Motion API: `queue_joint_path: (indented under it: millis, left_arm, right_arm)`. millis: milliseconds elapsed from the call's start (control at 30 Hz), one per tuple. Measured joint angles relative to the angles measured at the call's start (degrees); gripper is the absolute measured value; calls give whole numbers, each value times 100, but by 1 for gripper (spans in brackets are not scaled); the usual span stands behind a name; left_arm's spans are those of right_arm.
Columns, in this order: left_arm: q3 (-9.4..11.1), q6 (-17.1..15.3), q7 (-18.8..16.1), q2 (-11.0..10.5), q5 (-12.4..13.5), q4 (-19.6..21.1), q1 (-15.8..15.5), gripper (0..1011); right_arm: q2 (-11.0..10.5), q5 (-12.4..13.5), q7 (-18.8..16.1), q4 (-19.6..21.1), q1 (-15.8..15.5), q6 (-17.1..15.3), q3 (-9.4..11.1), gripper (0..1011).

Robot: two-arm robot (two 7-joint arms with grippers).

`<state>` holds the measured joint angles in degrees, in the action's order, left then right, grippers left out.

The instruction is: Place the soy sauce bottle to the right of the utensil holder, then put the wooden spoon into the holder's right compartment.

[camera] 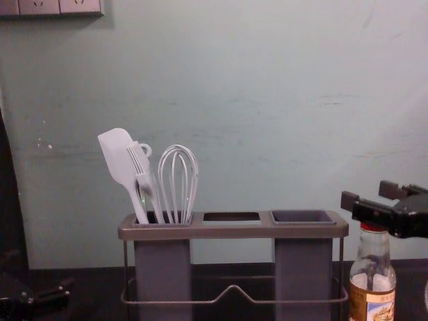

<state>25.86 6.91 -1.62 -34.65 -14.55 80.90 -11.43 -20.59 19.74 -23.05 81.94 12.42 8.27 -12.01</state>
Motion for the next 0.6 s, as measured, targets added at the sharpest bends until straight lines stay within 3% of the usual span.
queue_joint_path:
  millis: [233,600]
  left_arm:
    - [0,0,0,0,0,0,0,1000]
    - [0,0,0,0,0,0,0,1000]
  right_arm:
    - [-52,-9,32,180,-46,-61,33,990]
    - [-73,-5,52,317,-97,-107,24,1003]
